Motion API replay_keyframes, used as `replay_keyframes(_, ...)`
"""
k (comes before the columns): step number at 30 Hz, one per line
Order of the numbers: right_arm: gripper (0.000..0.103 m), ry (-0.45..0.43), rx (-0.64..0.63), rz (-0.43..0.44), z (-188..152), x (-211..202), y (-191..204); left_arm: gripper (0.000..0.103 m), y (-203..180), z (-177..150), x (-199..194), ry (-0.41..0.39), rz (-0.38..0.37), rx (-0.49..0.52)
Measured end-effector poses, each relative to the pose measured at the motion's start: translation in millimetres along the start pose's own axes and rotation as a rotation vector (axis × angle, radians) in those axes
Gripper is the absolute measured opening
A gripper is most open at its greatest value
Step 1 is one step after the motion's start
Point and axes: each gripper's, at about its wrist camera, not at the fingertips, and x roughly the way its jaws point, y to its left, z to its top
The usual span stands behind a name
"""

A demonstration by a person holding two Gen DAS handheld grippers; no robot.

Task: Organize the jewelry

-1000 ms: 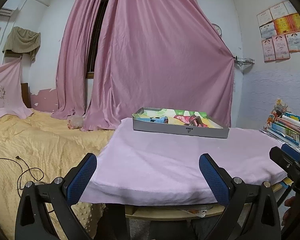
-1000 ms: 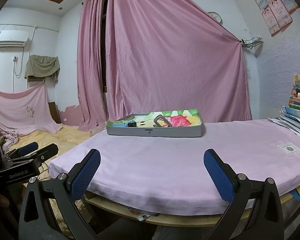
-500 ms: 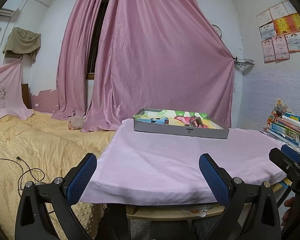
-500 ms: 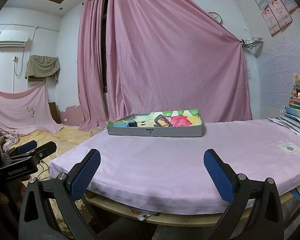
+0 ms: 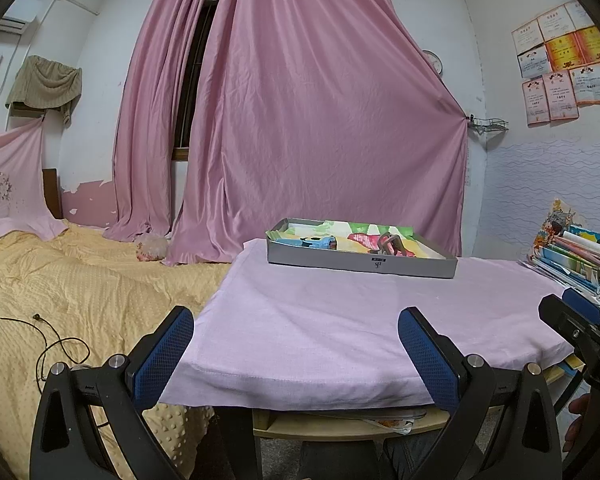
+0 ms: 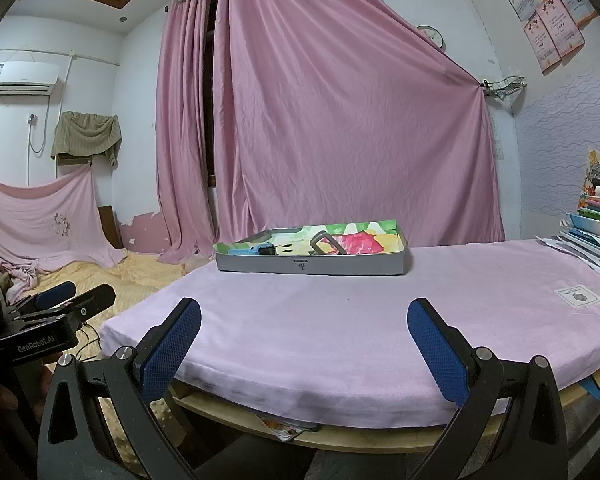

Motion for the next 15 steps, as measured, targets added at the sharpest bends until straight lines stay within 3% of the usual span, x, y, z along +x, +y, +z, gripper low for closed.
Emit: replay_keyframes(15, 0.102, -0.005, 0.002, 0.002, 0.0, -2.3, 2.1, 0.103, -0.1, 0.0, -1.2, -0.003, -0.001, 0.001)
